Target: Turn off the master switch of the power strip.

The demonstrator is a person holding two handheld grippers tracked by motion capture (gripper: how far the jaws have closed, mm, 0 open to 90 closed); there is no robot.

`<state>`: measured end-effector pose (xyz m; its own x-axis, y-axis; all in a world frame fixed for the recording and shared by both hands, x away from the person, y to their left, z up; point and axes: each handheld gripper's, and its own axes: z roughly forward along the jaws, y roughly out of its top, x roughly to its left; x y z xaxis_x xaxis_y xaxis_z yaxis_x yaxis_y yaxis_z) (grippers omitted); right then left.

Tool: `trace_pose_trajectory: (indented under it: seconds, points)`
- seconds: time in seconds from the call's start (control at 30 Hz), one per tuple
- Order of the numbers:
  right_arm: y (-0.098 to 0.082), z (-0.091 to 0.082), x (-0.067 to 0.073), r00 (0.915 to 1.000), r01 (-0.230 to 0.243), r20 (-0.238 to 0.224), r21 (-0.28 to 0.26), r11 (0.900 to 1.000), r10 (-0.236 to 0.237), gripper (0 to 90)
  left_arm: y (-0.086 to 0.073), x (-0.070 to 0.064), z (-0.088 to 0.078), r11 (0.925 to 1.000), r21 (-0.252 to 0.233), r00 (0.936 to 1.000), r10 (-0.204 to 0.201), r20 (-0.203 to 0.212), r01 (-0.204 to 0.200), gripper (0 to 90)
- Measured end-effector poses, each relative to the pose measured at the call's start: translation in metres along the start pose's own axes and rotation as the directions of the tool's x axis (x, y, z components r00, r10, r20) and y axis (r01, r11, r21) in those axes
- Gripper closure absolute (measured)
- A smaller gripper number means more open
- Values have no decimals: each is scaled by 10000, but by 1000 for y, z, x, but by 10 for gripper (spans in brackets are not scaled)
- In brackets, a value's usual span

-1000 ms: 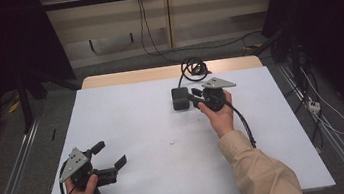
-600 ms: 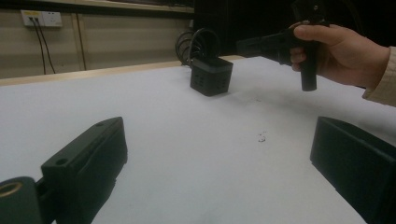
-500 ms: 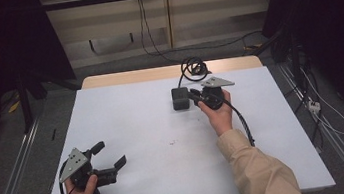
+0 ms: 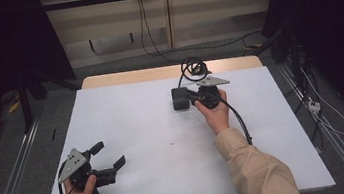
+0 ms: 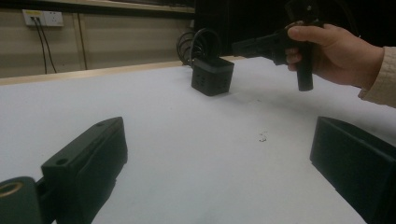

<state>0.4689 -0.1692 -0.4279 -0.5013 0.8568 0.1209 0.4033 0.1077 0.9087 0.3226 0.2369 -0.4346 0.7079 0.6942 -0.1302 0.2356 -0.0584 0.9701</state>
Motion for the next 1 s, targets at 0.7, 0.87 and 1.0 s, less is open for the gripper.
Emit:
trace_pose_trajectory:
  seconds: [0.7, 0.87, 1.0]
  points:
    - [3, 20, 1, 9993, 371, -15, 302, 9989, -370, 900, -1, -1, 0, 10000, -22, 10000, -61, -20, 61, 38]
    - [4, 24, 2, 9988, 480, -59, 336, 9983, -479, 900, -1, -1, 1, 10000, -15, 10000, -72, 21, 72, 37]
    - [3, 27, 2, 9986, 524, -21, 368, 9979, -523, 900, -1, -1, 1, 10000, -14, 10000, -89, 17, 89, 37]
